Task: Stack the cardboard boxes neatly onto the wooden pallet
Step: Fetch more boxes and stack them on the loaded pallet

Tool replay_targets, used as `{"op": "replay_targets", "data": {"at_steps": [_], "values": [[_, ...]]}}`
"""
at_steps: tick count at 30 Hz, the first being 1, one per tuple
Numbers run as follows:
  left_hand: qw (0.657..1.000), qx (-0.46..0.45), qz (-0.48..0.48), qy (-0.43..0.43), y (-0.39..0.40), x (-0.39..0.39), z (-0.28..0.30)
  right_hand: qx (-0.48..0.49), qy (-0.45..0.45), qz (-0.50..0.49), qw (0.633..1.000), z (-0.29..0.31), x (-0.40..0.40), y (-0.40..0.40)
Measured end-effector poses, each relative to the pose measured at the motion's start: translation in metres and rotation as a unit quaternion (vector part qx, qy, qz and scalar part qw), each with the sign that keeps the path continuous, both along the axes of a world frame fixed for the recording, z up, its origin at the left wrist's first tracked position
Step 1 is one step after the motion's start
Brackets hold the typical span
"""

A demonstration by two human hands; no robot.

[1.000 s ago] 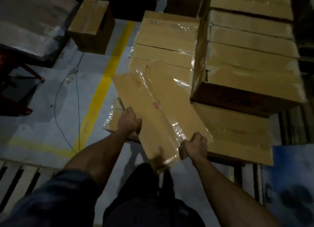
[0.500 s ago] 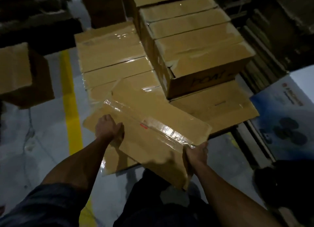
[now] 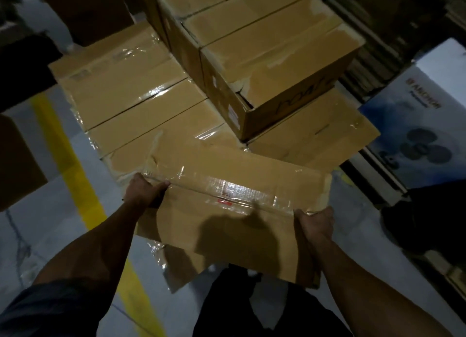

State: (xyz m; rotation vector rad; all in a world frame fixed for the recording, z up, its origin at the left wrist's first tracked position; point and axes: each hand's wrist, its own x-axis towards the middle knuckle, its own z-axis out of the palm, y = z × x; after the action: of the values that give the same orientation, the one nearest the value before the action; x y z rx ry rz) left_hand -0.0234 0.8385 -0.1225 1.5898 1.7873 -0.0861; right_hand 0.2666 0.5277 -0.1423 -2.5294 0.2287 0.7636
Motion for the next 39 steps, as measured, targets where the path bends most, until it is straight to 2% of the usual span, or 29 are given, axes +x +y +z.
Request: {"op": "replay_targets", "data": {"at_steps": [5, 9, 17, 24, 29, 36, 39], "values": [[0.998, -0.041, 0.024, -0.051, 0.009, -0.017, -0.02, 0.014, 0.002, -0.004, 1.0, 0.008, -0.002, 0.003], [0.996, -0.04, 0.04, -0.064, 0.007, -0.029, -0.034, 0.011, -0.003, -0.004, 1.0, 0.021, 0.006, 0.001], [0.99, -0.011, 0.109, -0.085, -0.045, -0.004, 0.0, 0.033, -0.06, 0.023, 0.997, 0.075, 0.061, 0.007], [0.985, 0.032, 0.144, -0.089, -0.096, 0.056, 0.047, -0.001, -0.103, 0.077, 0.992, 0.1, 0.136, 0.021], [0.979, 0.045, 0.176, -0.089, -0.118, 0.105, 0.042, 0.002, -0.106, 0.121, 0.987, 0.098, 0.208, 0.042], [0.966, 0.077, 0.226, -0.102, -0.159, 0.221, 0.03, 0.009, -0.09, 0.214, 0.973, 0.079, 0.343, 0.078], [0.956, 0.053, 0.272, -0.098, -0.175, 0.272, 0.028, 0.004, -0.081, 0.255, 0.964, 0.081, 0.399, 0.09]]}}
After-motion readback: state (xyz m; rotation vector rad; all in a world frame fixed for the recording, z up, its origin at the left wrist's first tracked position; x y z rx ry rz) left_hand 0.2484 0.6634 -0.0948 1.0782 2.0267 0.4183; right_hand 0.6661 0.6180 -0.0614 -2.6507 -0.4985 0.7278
